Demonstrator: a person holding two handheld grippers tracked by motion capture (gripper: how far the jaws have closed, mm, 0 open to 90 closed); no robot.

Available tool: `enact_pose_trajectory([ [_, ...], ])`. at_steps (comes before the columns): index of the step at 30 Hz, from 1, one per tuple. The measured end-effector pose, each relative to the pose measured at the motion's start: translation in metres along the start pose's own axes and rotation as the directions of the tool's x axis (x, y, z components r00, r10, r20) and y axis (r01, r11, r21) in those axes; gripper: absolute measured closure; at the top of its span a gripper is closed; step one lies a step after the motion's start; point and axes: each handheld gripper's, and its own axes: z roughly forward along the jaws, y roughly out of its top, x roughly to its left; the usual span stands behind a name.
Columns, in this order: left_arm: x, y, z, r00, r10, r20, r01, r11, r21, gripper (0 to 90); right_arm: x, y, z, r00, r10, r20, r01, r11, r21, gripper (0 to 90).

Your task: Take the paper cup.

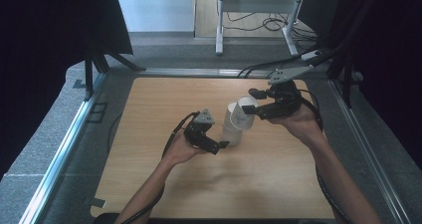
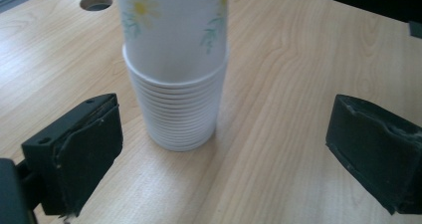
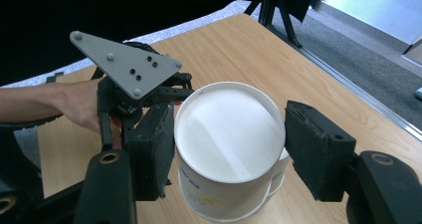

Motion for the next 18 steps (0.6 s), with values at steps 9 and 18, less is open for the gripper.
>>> enact_pose_trajectory([
  [9, -0.012, -0.001, -0.006, 0.9989, 0.027, 0.037, -0.027, 0.9995, -0.02, 1.8, 0.012, -0.011, -0.001, 0.9994, -0.023, -0.024, 0.023, 1.0, 0.003, 37.9],
  [18, -0.023, -0.005, -0.008, 0.9963, 0.051, 0.068, -0.049, 0.9982, -0.035, 1.8, 0.023, -0.023, -0.001, 0.9981, -0.04, -0.046, 0.04, 0.999, 0.002, 37.9],
])
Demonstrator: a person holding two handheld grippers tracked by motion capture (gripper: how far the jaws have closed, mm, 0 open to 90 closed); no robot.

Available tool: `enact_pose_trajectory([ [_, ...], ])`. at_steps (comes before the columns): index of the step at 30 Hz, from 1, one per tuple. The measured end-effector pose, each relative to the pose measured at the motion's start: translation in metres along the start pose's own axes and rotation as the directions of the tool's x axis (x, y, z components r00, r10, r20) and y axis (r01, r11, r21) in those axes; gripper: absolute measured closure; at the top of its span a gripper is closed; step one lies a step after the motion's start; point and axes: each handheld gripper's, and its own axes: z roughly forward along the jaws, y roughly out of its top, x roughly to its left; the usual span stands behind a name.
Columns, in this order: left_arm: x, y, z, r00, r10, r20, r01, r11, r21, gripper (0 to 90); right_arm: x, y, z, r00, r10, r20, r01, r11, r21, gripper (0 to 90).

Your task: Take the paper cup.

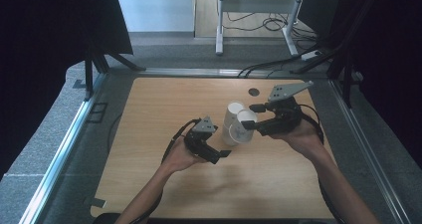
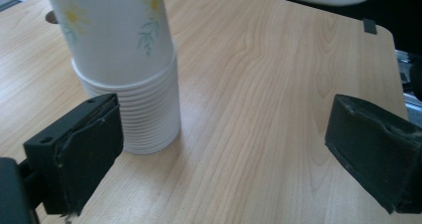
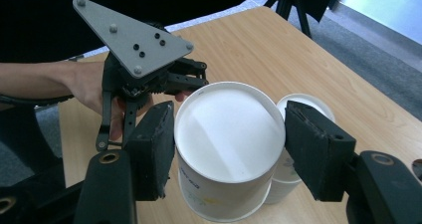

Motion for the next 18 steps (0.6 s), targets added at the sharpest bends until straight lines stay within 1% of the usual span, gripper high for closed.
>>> enact_pose_trajectory([
  [6, -0.01, -0.003, 0.0, 0.9993, 0.024, 0.028, -0.023, 0.9996, -0.019, 2.3, 0.006, -0.01, 0.004, 0.9998, -0.011, -0.014, 0.011, 1.0, 0.004, 37.9],
  [7, -0.01, -0.003, 0.0, 0.9993, 0.024, 0.028, -0.023, 0.9996, -0.019, 2.3, 0.006, -0.01, 0.004, 0.9998, -0.011, -0.014, 0.011, 1.0, 0.004, 37.9],
  [8, -0.012, -0.004, 0.001, 0.9987, 0.037, 0.036, -0.036, 0.9991, -0.021, 2.5, 0.009, -0.014, 0.006, 0.9998, -0.014, -0.016, 0.014, 1.0, 0.008, 37.9],
  [12, -0.016, -0.006, 0.003, 0.9981, 0.043, 0.043, -0.042, 0.9988, -0.027, 3.1, 0.011, -0.022, 0.012, 0.9995, -0.014, -0.028, 0.014, 1.0, 0.019, 37.9],
  [15, -0.02, -0.011, 0.007, 0.9976, 0.049, 0.049, -0.047, 0.9985, -0.029, 3.7, 0.012, -0.029, 0.017, 0.9992, -0.01, -0.038, 0.011, 1.0, 0.023, 37.9],
  [18, -0.021, -0.014, 0.01, 0.9976, 0.043, 0.054, -0.041, 0.9987, -0.031, 4.0, 0.014, -0.034, 0.02, 0.9987, -0.007, -0.05, 0.008, 1.0, 0.023, 37.9],
])
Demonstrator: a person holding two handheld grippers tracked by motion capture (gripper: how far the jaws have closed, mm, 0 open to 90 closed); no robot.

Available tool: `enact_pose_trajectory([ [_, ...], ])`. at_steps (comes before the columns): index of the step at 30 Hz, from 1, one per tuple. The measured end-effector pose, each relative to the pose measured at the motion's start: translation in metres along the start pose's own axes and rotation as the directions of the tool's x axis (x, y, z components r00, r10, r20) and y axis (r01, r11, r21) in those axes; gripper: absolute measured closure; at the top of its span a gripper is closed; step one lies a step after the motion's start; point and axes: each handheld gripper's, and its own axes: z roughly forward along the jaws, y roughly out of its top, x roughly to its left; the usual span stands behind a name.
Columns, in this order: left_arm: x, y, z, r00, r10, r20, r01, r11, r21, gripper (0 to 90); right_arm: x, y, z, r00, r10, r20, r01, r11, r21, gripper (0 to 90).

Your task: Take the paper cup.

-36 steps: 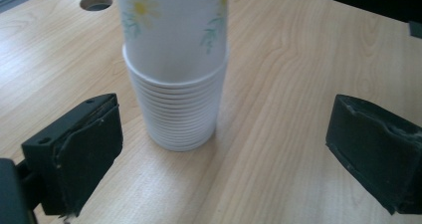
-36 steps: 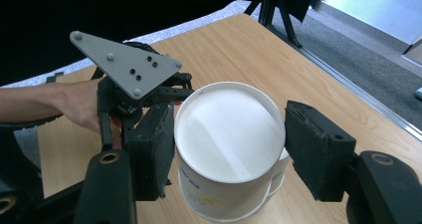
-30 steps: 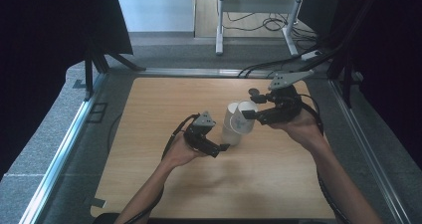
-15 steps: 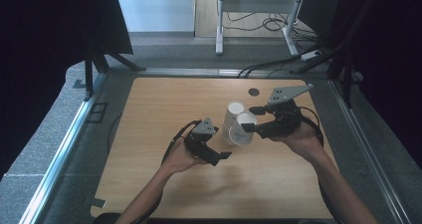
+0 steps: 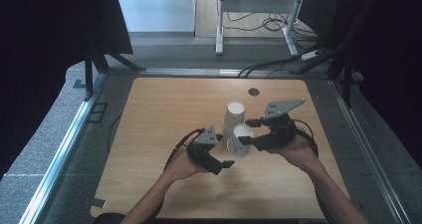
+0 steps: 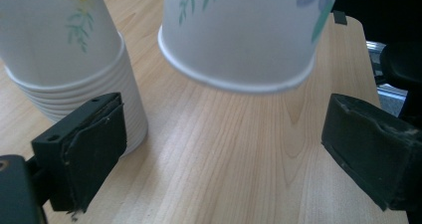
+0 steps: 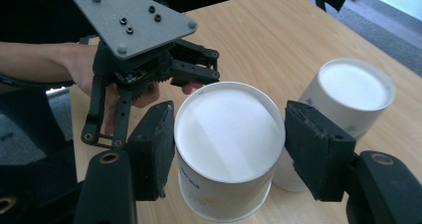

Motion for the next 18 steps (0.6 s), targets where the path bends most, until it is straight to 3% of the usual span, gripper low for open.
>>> enact_pose_trajectory([
  [18, -0.011, -0.021, 0.019, 0.9996, 0.024, 0.014, -0.024, 0.9997, 0.001, 12.5, 0.009, -0.029, 0.026, 0.999, 0.004, -0.045, -0.004, 1.0, 0.011, 37.9],
])
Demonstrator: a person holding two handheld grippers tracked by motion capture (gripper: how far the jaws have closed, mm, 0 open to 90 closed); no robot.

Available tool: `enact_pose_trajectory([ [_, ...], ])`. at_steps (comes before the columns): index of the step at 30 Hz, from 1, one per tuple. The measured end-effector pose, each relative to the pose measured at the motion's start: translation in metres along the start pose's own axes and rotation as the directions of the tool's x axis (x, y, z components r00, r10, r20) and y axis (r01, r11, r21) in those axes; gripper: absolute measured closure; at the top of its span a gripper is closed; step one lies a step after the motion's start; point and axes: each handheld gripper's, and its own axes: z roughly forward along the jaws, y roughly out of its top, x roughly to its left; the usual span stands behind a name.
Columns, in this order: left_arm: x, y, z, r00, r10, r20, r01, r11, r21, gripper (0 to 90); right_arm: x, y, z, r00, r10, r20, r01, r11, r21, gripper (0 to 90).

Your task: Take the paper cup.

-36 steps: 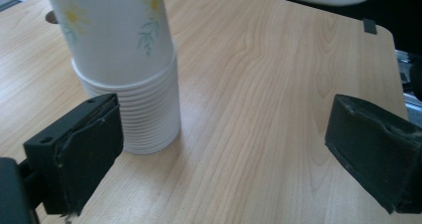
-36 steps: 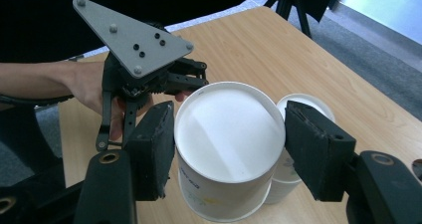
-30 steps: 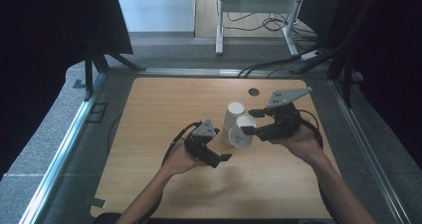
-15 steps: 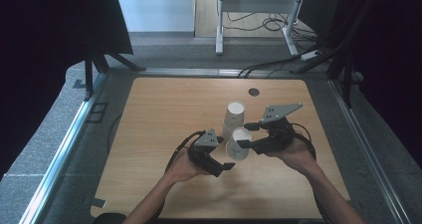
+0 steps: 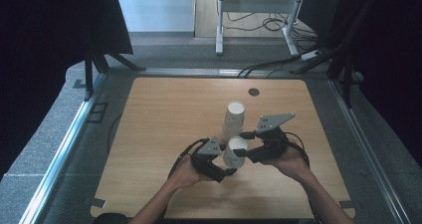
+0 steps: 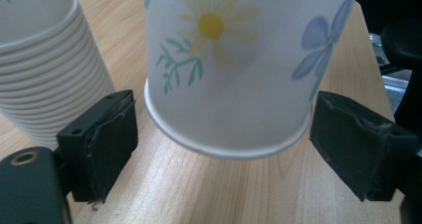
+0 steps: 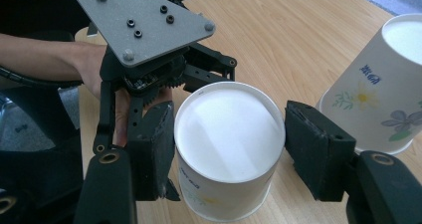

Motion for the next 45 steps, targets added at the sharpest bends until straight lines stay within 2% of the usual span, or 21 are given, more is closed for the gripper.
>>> enact_pose_trajectory([
  [8, -0.0017, -0.0038, 0.005, 0.9999, 0.012, 0.003, -0.012, 0.9999, 0.006, 14.3, 0.0024, -0.0026, 0.0035, 1.0, -0.005, -0.005, 0.005, 1.0, 0.002, 37.9],
  [19, -0.002, -0.0061, 0.0075, 0.9999, 0.009, 0.006, -0.009, 1.0, -0.001, 17.4, 0.0037, -0.0032, 0.0066, 0.9999, -0.011, -0.011, 0.011, 1.0, 0.005, 37.9],
  [26, -0.0016, -0.0079, 0.0076, 0.9999, 0.008, 0.012, -0.008, 1.0, -0.003, 24.2, 0.0032, -0.0043, 0.0073, 0.9999, -0.012, -0.01, 0.012, 1.0, 0.008, 37.8],
  [36, -0.0008, -0.0076, 0.0052, 0.9999, 0.012, 0.005, -0.012, 0.9998, 0.018, 33.5, 0.0009, -0.0061, 0.007, 0.9999, -0.007, -0.01, 0.007, 1.0, 0.012, 37.7],
  [45, 0.0003, -0.0068, 0.0038, 0.9998, 0.017, 0.005, -0.017, 0.999, 0.041, 36.6, -0.0001, -0.0064, 0.0082, 0.9998, -0.012, -0.017, 0.012, 1.0, 0.018, 36.8],
])
